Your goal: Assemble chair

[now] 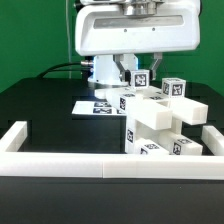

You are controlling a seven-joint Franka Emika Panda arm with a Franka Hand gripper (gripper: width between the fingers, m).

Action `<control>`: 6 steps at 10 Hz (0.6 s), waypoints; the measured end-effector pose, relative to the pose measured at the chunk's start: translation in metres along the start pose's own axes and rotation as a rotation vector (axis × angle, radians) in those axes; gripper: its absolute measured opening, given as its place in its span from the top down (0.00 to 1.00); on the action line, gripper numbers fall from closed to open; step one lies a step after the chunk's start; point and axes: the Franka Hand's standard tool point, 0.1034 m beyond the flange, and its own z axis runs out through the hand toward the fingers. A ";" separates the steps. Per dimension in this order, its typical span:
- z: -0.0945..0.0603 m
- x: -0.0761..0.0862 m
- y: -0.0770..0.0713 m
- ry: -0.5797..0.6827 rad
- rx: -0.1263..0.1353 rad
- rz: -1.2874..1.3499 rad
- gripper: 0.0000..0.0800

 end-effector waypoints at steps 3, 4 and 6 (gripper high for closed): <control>0.001 0.000 0.000 -0.003 0.000 0.000 0.64; 0.003 0.001 0.001 -0.004 -0.001 0.000 0.64; 0.004 0.002 0.001 -0.004 -0.002 -0.001 0.64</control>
Offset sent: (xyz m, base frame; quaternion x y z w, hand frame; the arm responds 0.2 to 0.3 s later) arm 0.0095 0.0015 -0.0036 0.0061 -0.0050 -0.0084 0.9999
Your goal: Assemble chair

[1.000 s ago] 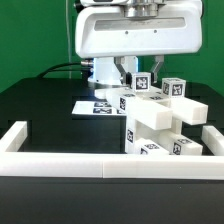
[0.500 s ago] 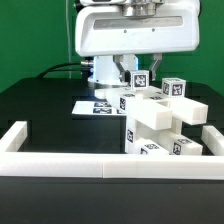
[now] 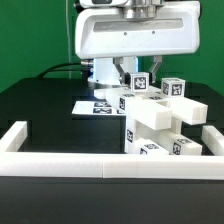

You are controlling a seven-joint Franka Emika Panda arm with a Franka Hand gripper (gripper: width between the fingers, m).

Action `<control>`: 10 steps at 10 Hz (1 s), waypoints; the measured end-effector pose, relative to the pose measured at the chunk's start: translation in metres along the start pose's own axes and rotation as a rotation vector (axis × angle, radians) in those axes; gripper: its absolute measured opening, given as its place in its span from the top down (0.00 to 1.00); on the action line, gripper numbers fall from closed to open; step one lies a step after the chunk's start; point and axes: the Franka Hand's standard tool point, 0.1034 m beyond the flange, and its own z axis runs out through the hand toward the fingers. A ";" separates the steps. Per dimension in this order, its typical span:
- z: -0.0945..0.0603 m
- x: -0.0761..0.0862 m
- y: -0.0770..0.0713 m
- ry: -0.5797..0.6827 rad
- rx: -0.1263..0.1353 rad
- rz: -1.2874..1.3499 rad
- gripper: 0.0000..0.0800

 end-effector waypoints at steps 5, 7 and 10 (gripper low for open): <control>0.008 0.000 -0.002 -0.007 -0.002 -0.004 0.64; 0.008 0.001 -0.002 -0.006 -0.003 -0.004 0.64; 0.008 0.001 -0.002 -0.006 -0.003 -0.004 0.64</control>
Offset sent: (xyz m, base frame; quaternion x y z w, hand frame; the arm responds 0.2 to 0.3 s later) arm 0.0064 0.0098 -0.0082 0.0040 0.0002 -0.0029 1.0000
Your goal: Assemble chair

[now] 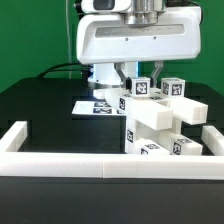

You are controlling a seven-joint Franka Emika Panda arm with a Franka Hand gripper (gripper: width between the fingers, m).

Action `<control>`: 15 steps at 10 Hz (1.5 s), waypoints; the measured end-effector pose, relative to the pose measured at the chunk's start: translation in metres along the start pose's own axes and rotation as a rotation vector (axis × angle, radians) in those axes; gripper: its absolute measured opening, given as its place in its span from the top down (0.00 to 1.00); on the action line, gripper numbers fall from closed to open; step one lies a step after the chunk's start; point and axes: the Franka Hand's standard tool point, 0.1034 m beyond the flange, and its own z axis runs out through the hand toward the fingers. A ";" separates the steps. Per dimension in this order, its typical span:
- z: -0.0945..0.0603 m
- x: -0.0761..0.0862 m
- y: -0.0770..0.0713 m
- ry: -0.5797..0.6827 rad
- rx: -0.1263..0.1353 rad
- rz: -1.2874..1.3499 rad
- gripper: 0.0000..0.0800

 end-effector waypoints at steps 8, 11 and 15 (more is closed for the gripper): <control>0.000 0.000 0.000 0.000 0.001 0.111 0.64; 0.000 0.000 -0.001 0.000 0.003 0.295 0.64; 0.001 0.001 -0.004 -0.001 0.014 0.622 0.64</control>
Offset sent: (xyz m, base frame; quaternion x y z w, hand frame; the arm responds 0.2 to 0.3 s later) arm 0.0000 0.0000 0.0000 0.0000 0.0000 0.0000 1.0000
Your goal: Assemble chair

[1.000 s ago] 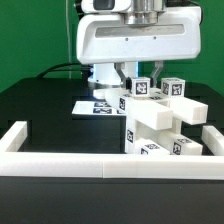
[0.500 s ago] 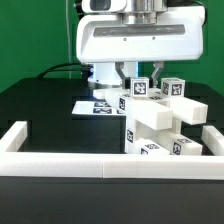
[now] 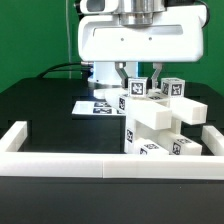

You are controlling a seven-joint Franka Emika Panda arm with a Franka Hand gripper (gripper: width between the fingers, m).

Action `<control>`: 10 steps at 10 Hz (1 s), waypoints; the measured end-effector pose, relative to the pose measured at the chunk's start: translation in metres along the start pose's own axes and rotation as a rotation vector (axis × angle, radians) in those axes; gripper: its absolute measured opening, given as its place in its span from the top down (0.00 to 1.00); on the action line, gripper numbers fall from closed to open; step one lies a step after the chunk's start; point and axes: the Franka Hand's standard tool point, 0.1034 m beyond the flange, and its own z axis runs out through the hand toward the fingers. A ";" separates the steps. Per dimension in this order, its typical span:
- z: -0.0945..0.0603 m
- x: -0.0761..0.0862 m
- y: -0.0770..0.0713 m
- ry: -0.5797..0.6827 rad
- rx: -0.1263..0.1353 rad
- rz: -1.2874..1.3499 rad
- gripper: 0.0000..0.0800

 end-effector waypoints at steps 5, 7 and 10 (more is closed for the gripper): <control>0.001 -0.001 -0.008 0.015 0.016 0.413 0.64; 0.001 -0.002 -0.011 0.012 0.022 0.547 0.64; 0.002 -0.005 -0.015 0.007 0.028 0.674 0.64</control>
Offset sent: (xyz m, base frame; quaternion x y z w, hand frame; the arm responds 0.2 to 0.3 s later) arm -0.0031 0.0008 -0.0045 -0.0081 0.0108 0.1746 0.9846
